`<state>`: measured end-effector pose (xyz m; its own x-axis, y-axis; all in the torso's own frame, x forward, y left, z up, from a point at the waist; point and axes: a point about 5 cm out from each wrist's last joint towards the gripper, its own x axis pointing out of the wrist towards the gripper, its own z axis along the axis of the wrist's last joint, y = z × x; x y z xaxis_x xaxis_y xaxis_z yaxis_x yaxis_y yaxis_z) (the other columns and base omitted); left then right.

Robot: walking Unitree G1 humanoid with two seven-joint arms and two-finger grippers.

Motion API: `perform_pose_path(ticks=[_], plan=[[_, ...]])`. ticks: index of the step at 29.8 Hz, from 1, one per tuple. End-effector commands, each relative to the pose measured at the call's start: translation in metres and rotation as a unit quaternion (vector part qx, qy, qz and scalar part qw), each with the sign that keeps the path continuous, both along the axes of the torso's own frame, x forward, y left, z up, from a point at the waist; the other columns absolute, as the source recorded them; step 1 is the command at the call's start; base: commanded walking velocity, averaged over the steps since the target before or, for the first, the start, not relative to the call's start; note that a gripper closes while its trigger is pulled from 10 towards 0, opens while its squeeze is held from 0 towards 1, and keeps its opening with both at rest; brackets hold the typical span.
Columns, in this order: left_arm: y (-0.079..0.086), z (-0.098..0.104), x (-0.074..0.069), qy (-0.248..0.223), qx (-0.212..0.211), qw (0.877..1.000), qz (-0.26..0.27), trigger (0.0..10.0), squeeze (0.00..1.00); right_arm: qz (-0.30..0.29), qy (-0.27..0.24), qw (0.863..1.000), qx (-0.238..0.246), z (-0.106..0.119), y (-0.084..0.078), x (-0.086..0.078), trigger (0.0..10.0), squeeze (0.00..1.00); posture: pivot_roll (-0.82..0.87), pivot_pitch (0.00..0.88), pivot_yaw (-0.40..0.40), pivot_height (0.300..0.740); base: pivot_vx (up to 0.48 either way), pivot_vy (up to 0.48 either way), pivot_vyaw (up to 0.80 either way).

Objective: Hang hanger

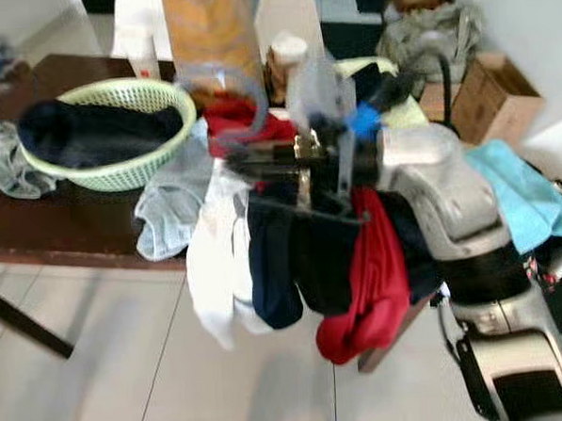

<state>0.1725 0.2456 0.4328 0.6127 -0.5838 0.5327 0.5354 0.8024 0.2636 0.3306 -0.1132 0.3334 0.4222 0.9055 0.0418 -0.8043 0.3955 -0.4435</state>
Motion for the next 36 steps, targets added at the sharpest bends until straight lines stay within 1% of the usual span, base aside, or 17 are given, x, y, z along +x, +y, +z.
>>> perform_pose_path(ticks=[1, 2, 6, 7, 8, 9, 10, 11, 15, 16, 17, 20, 22, 23, 27, 29, 36], plan=[[0.013, 0.006, 0.0, -0.016, -0.033, 0.998, 0.056, 10.0, 1.0, -0.074, 0.006, 0.996, 0.044, 0.009, -0.012, 0.015, 0.0, 0.0, 0.05, 0.103, -0.033, 0.74, 0.0, 0.0, 0.0], [0.013, 0.006, 0.0, -0.016, -0.033, 0.998, 0.056, 10.0, 1.0, -0.074, 0.006, 0.996, 0.044, 0.009, -0.012, 0.015, 0.0, 0.0, 0.05, 0.103, -0.033, 0.74, 0.0, 0.0, 0.0], [0.036, 0.006, 0.007, -0.03, -0.099, 0.983, 0.154, 10.0, 1.0, -0.068, 0.056, 0.97, 0.225, 0.042, -0.036, 0.023, 0.0, 0.0, 0.05, 0.1, -0.035, 0.74, 0.0, 0.0, 0.0], [0.043, 0.003, 0.01, -0.028, -0.115, 0.976, 0.183, 10.0, 0.4, -0.06, 0.061, 0.963, 0.255, 0.048, -0.04, 0.023, 0.0, 0.0, 0.05, 0.1, -0.036, 0.74, 0.0, 0.0, 0.0], [0.049, 0.0, 0.014, -0.023, -0.127, 0.97, 0.208, 10.0, 0.0, -0.064, 0.067, 0.955, 0.281, 0.052, -0.044, 0.024, 0.0, 0.0, 0.05, 0.099, -0.035, 0.74, 0.0, 0.0, 0.0], [0.049, 0.0, 0.014, -0.023, -0.127, 0.97, 0.208, 10.0, 0.0, -0.064, 0.067, 0.955, 0.281, 0.052, -0.044, 0.024, 0.0, 0.0, 0.05, 0.099, -0.035, 0.74, 0.0, 0.0, 0.0], [0.053, -0.004, 0.018, -0.018, -0.129, 0.963, 0.235, 10.0, 0.0, -0.074, 0.072, 0.947, 0.304, 0.055, -0.048, 0.027, 2.6, 0.0, 0.05, 0.099, -0.035, 0.74, 0.0, 0.0, 0.0], [0.054, -0.01, 0.023, -0.011, -0.132, 0.958, 0.254, 10.0, 0.0, -0.086, 0.078, 0.938, 0.326, 0.057, -0.051, 0.03, 10.0, 0.0, 0.05, 0.1, -0.033, 0.74, 0.0, 0.0, 0.0], [0.054, -0.02, 0.034, 0.005, -0.129, 0.949, 0.287, 10.0, 0.0, -0.133, 0.083, 0.922, 0.353, 0.058, -0.059, 0.037, 10.0, 0.0, 0.05, 0.099, -0.029, 0.74, 0.0, 0.0, 0.0], [0.055, -0.034, 0.045, 0.029, -0.117, 0.935, 0.334, 10.0, 0.0, -0.207, 0.08, 0.904, 0.365, 0.057, -0.07, 0.046, 10.0, 0.0, 0.05, 0.096, -0.029, 0.74, 0.0, 0.0, 0.0], [0.055, -0.034, 0.045, 0.029, -0.117, 0.935, 0.334, 10.0, 0.0, -0.207, 0.08, 0.904, 0.365, 0.057, -0.07, 0.046, 10.0, 0.0, 0.05, 0.096, -0.029, 0.74, 0.0, 0.0, 0.0], [0.058, -0.053, 0.055, 0.049, -0.098, 0.915, 0.389, 10.0, 0.0, -0.312, 0.055, 0.877, 0.361, 0.056, -0.09, 0.055, 10.0, 0.0, 0.05, 0.092, -0.026, 0.74, 0.0, 0.0, -0.53], [0.058, -0.053, 0.055, 0.049, -0.098, 0.915, 0.389, 10.0, 0.0, -0.312, 0.055, 0.877, 0.361, 0.056, -0.09, 0.055, 10.0, 0.0, 0.05, 0.092, -0.026, 0.74, 0.0, 0.0, -0.79], [0.06, -0.067, 0.061, 0.057, -0.07, 0.899, 0.428, 10.0, 0.0, -0.352, 0.029, 0.874, 0.333, 0.057, -0.097, 0.056, 10.0, 0.0, 0.04, 0.09, -0.027, 0.74, 0.0, 0.0, -0.8], [0.061, -0.075, 0.064, 0.064, -0.067, 0.891, 0.445, 10.0, 0.0, -0.354, 0.02, 0.88, 0.316, 0.055, -0.095, 0.056, 10.0, 0.0, 0.04, 0.093, -0.027, 0.74, 0.0, 0.0, -0.8], [0.07, -0.092, 0.067, 0.082, -0.08, 0.866, 0.487, 10.0, 0.0, -0.337, 0.015, 0.899, 0.28, 0.045, -0.08, 0.056, 10.0, 0.0, 0.04, 0.093, -0.028, 0.74, 0.0, 0.0, 0.0], [0.088, -0.11, 0.067, 0.11, -0.125, 0.841, 0.515, 10.0, 0.0, -0.316, 0.022, 0.918, 0.239, 0.027, -0.053, 0.058, 10.0, 0.0, 0.03, 0.102, -0.034, 0.74, 0.0, 0.163, 0.0]])
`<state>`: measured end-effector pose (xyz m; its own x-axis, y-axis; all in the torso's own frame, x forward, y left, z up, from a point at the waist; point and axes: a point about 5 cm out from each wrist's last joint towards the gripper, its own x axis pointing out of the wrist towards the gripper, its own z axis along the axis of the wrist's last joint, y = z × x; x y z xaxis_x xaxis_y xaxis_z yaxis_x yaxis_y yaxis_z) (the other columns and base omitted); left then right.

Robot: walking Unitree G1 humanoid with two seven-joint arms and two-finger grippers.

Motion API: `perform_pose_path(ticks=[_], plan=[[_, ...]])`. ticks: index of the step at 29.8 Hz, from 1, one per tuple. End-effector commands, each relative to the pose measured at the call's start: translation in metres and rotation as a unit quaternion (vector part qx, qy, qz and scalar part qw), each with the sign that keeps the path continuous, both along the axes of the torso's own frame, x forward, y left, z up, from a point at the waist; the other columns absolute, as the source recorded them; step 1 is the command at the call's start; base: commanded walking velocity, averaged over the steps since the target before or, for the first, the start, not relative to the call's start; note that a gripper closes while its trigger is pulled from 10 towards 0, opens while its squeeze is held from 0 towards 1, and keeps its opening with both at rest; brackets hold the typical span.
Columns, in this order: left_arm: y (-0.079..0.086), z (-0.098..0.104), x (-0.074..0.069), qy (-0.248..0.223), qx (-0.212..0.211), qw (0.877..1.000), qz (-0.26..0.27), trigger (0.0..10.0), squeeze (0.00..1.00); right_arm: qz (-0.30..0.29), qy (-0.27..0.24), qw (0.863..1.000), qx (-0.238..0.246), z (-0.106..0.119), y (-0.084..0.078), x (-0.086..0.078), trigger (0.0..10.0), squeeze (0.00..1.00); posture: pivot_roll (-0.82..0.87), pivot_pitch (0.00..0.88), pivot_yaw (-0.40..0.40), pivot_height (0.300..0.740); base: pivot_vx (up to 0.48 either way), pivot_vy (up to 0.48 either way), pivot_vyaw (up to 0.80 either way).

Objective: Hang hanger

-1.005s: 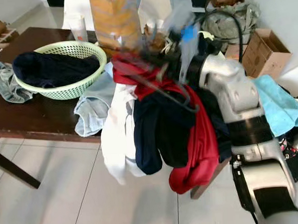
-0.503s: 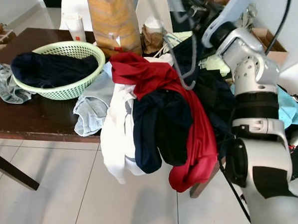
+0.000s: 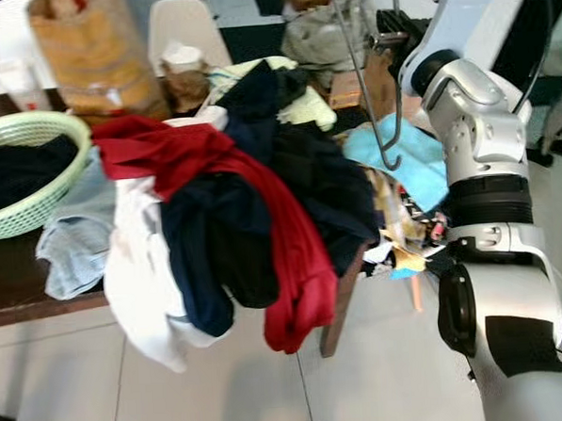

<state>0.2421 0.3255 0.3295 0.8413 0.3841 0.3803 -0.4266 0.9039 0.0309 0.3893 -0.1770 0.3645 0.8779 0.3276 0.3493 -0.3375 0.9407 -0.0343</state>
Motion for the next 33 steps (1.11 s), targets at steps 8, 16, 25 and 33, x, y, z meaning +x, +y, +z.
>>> perform_pose_path(ticks=[8, 16, 25, 33], plan=[[0.002, -0.013, 0.002, 0.001, -0.009, 1.0, 0.016, 10.0, 0.0, 0.035, -0.005, 0.999, -0.017, -0.007, 0.029, 0.0, 10.0, 0.0, 0.03, 0.109, -0.032, 0.74, 0.0, 0.398, 0.0], [-0.004, -0.011, 0.006, -0.005, -0.009, 1.0, 0.009, 10.0, 0.0, 0.036, -0.007, 0.999, -0.02, -0.008, 0.032, -0.002, 10.0, 0.0, 0.03, 0.111, -0.034, 0.74, 0.0, 0.407, 0.0], [-0.011, -0.011, 0.011, -0.011, -0.01, 1.0, -0.008, 10.0, 0.0, 0.046, -0.009, 0.999, -0.013, -0.007, 0.037, -0.004, 10.0, 0.0, 0.03, 0.112, -0.033, 0.74, 0.0, 0.423, 0.0], [-0.023, -0.009, 0.013, -0.022, 0.002, 0.999, -0.042, 10.0, 0.0, 0.051, -0.011, 0.999, -0.005, -0.007, 0.04, -0.006, 10.0, 0.0, 0.03, 0.115, -0.032, 0.74, 0.0, 0.173, 0.0]])
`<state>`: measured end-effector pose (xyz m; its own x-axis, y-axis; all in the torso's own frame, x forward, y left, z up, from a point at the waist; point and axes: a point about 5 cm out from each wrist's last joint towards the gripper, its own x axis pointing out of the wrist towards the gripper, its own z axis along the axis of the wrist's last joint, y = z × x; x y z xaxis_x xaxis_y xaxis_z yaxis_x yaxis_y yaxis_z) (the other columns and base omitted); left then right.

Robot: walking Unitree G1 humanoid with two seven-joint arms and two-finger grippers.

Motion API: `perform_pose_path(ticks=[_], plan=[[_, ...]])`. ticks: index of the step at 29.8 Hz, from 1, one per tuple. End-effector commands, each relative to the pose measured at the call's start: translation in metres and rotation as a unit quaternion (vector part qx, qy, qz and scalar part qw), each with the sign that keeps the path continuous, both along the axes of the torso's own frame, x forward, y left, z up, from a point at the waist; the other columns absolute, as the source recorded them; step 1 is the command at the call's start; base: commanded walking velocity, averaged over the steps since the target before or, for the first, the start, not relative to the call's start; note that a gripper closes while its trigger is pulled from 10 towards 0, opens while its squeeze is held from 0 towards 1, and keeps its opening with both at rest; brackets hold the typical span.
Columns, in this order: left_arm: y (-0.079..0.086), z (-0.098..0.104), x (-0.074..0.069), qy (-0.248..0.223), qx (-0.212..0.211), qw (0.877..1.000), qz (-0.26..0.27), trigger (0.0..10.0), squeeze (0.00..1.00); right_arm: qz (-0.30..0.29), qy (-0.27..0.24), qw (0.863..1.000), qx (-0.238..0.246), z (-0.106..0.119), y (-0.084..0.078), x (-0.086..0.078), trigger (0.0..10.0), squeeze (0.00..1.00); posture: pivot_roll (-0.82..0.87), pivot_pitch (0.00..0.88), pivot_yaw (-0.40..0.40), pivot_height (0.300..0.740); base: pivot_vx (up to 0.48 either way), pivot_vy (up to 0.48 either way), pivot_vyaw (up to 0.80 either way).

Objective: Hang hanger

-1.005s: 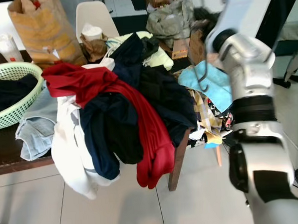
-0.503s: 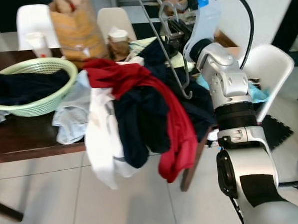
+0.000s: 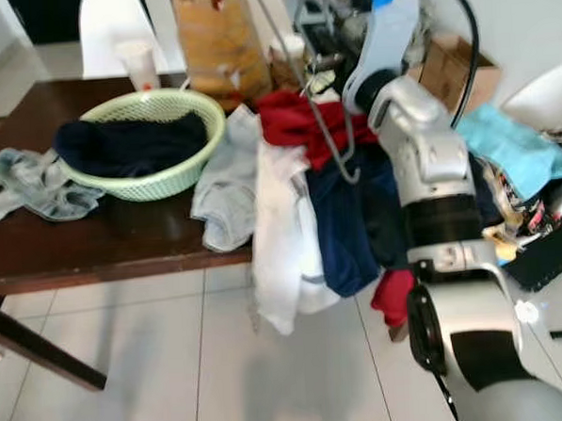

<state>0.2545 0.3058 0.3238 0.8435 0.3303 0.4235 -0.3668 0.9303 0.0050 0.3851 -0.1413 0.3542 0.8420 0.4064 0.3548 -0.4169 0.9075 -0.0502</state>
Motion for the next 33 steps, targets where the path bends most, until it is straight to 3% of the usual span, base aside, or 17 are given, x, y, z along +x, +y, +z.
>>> perform_pose_path(ticks=[1, 6, 13, 23, 33], plan=[[-0.006, -0.002, 0.0, 0.0, 0.009, 1.0, -0.02, 10.0, 0.0, 0.01, -0.006, 1.0, 0.002, 0.003, 0.005, -0.003, 10.0, 0.0, 0.03, 0.115, -0.032, 0.74, 0.0, 0.0, 0.0], [-0.011, 0.0, 0.0, -0.002, 0.023, 0.999, -0.039, 10.0, 0.0, 0.015, -0.006, 1.0, 0.005, 0.004, 0.006, -0.005, 10.0, 0.0, 0.03, 0.117, -0.035, 0.74, 0.0, 0.0, 0.0], [-0.013, 0.002, -0.003, -0.012, 0.023, 0.999, -0.045, 10.0, 0.0, 0.041, -0.005, 0.999, -0.021, -0.009, 0.019, -0.012, 10.0, 0.0, 0.03, 0.125, -0.038, 0.74, 0.48, 0.0, 0.0], [-0.024, -0.001, 0.001, -0.009, 0.023, 0.998, -0.064, 10.0, 0.0, 0.047, -0.007, 0.999, -0.015, -0.009, 0.022, -0.014, 10.0, 0.0, 0.03, 0.13, -0.036, 0.74, 0.48, 0.0, 0.0], [-0.033, -0.005, 0.004, -0.008, 0.012, 0.997, -0.081, 10.0, 0.0, 0.053, -0.006, 0.998, -0.015, -0.01, 0.023, -0.017, 10.0, 0.0, 0.03, 0.126, -0.03, 0.74, 0.0, 0.0, 0.0]])
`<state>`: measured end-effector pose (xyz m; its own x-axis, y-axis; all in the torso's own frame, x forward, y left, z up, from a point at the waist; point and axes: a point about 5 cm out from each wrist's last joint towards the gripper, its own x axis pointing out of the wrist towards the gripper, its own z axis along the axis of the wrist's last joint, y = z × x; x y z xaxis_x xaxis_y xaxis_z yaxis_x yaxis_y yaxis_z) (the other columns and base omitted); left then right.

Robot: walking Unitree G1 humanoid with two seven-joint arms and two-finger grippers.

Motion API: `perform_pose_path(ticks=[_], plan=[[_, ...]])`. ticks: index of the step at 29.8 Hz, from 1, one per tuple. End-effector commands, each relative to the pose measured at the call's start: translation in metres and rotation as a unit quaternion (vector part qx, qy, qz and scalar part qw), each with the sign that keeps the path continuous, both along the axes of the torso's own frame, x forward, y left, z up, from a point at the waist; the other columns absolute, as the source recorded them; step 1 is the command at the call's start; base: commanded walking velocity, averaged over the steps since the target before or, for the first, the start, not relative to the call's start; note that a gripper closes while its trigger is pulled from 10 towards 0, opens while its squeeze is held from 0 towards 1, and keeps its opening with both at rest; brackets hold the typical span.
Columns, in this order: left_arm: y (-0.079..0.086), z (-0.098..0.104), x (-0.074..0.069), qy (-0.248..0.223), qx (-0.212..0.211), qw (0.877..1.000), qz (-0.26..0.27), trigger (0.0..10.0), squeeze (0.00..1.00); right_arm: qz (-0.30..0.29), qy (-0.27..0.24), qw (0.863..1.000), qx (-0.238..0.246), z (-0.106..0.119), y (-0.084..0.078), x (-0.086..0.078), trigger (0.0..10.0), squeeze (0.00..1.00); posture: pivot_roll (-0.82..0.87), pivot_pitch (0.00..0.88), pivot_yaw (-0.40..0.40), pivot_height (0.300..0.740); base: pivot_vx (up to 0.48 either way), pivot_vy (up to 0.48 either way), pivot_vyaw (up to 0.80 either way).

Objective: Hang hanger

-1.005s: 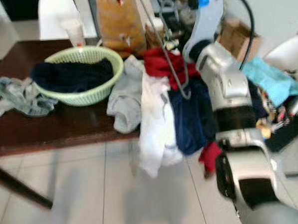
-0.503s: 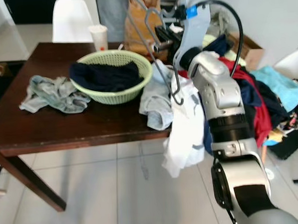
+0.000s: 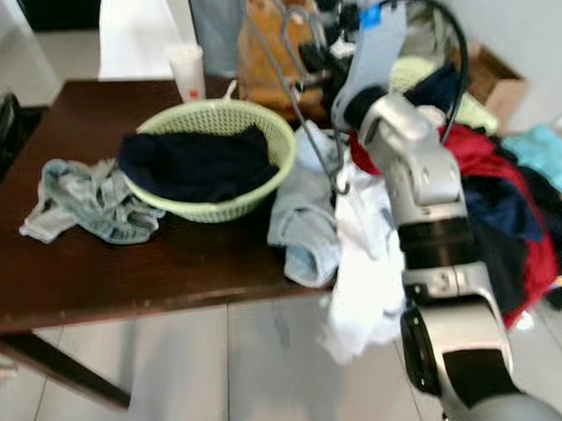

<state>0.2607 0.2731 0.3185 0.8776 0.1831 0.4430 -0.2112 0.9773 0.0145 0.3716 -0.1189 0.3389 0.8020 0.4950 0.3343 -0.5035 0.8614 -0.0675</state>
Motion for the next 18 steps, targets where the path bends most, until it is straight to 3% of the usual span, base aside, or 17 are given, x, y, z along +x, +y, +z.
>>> perform_pose_path(ticks=[1, 3, 11, 18], plan=[[-0.0001, 0.0002, -0.0021, 0.001, 0.004, 1.0, 0.0, 10.0, 0.0, 0.005, -0.011, 1.0, -0.002, 0.0048, 0.0009, -0.0036, 10.0, 0.0, 0.03, 0.126, -0.03, 0.74, 0.0, 0.0, 0.0], [-0.0005, 0.0003, -0.0019, 0.002, 0.006, 1.0, -0.001, 10.0, 0.0, 0.005, -0.012, 1.0, -0.002, 0.0049, 0.0008, -0.0037, 10.0, 0.0, 0.03, 0.126, -0.03, 0.74, 0.0, 0.0, 0.0], [-0.0009, 0.0033, -0.0002, 0.002, -0.002, 1.0, 0.006, 10.0, 0.0, 0.008, -0.015, 1.0, 0.004, 0.0073, 0.0014, -0.005, 10.0, 0.0, 0.03, 0.123, -0.03, 0.74, 0.0, -0.409, 0.0], [0.0041, 0.0062, 0.0009, -0.006, -0.011, 1.0, 0.012, 10.0, 0.0, 0.009, -0.016, 1.0, 0.005, 0.0075, 0.0016, -0.0058, 10.0, 0.0, 0.03, 0.125, -0.03, 0.74, 0.0, 0.0, 0.0]])
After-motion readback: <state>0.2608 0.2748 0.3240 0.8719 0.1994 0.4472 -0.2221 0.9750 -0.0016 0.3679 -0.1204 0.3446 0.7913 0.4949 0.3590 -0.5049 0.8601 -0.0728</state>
